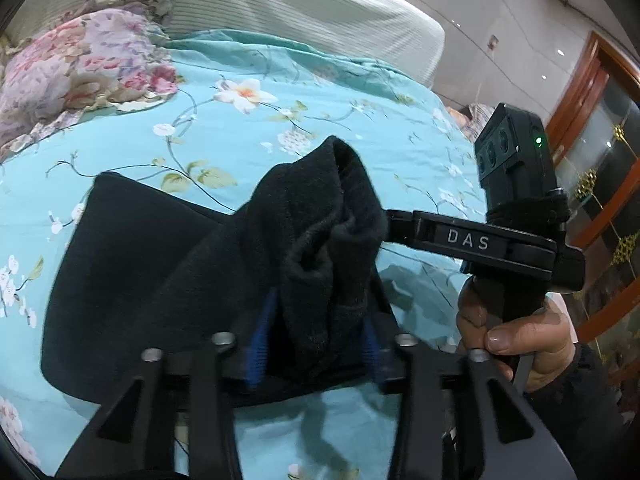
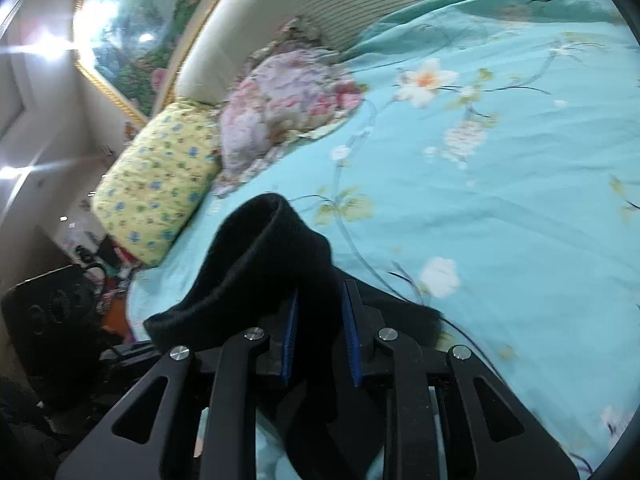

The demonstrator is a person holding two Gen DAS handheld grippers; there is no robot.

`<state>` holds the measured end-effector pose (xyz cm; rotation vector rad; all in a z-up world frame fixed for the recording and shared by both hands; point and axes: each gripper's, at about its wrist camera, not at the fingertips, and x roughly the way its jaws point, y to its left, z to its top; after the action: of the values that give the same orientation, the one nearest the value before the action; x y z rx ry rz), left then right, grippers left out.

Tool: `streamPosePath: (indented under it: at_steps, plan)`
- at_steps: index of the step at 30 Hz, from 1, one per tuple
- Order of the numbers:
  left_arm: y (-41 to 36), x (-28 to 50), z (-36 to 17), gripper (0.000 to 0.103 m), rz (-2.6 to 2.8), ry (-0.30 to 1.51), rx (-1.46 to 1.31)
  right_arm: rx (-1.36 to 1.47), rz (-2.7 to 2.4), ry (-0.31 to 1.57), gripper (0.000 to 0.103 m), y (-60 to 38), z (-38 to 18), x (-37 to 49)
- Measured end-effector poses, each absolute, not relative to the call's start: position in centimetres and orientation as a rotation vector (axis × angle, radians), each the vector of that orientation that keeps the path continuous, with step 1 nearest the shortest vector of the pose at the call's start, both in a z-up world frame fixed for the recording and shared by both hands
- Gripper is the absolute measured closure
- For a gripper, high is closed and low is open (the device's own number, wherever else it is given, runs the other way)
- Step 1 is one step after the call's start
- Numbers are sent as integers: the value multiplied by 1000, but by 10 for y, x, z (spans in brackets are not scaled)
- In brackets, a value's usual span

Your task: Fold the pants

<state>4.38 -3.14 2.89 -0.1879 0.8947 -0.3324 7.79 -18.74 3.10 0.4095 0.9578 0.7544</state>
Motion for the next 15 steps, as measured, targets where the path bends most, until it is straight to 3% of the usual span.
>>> streamPosePath:
  at_steps: [5, 11, 15]
  plan:
    - [-40, 38, 26, 40, -386, 898, -156, 426, 612, 931, 76, -205, 37, 63]
    - [-36, 27, 38, 28, -480, 865, -171, 508, 479, 920, 61, -233, 45, 44]
    - [-25, 22, 49, 24, -477, 838, -190, 546, 447, 912, 36, -240, 52, 33]
